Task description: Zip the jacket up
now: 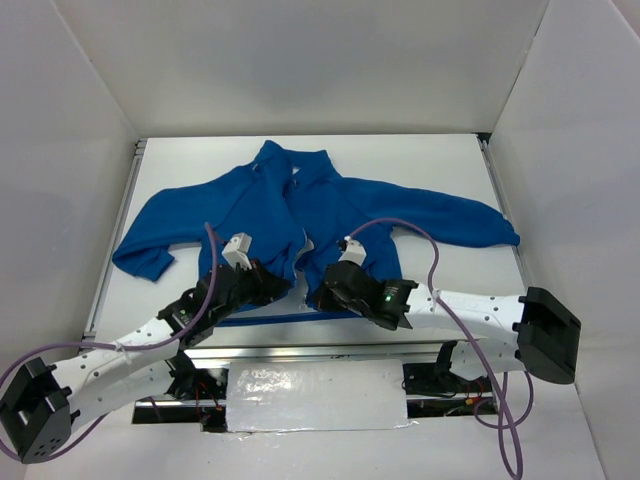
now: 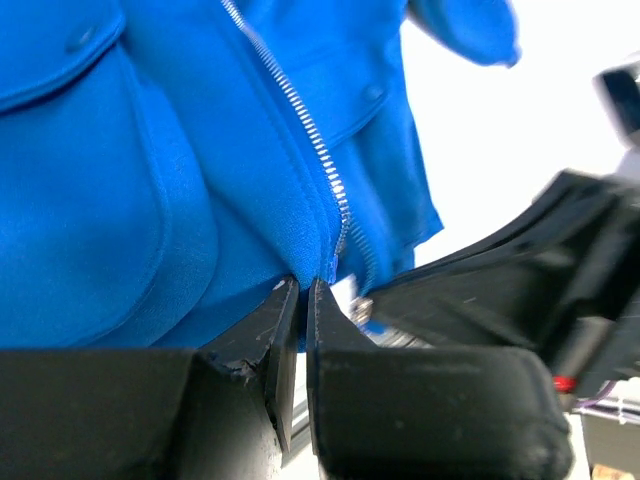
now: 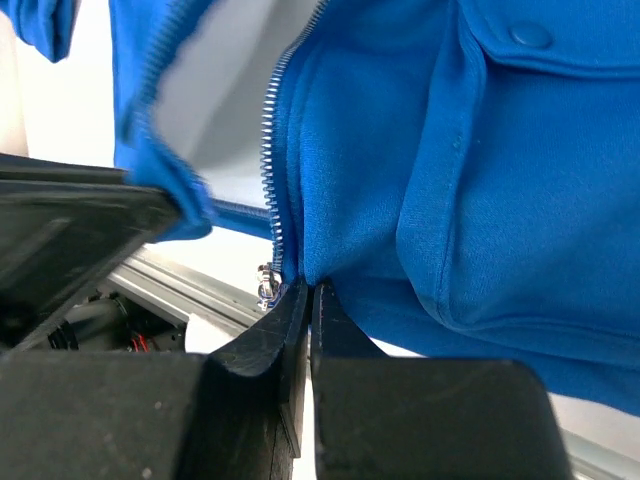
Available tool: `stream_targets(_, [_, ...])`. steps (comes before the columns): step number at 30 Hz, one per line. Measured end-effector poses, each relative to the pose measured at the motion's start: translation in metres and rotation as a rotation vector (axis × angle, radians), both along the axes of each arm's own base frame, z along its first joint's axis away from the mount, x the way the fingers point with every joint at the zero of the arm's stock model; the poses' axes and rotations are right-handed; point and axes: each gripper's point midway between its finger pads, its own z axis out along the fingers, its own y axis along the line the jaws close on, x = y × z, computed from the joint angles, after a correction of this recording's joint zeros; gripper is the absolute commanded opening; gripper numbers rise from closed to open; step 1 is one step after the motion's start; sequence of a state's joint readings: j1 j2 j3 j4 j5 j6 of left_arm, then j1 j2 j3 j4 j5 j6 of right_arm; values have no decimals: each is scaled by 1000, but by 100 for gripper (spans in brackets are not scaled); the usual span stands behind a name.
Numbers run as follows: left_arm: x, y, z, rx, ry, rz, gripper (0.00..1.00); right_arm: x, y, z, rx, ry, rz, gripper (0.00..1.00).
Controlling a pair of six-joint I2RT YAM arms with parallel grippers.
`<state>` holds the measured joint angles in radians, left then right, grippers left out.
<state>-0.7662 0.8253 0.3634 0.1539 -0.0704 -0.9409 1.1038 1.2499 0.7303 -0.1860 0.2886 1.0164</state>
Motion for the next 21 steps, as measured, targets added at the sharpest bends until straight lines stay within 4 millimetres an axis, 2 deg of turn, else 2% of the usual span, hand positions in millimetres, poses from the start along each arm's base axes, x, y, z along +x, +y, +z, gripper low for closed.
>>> stream_targets(7, [9,-5,12,-38,-60,6,0,0,0,-13,12,55,-60,0])
stream_targets(16, [7,-7,-2,-28,-55,-10,0,10,4,-7,20,39,-107,0])
stream_targets(21, [6,-9,-2,-34,-56,-19,0,13,3,-10,7,36,-121,0])
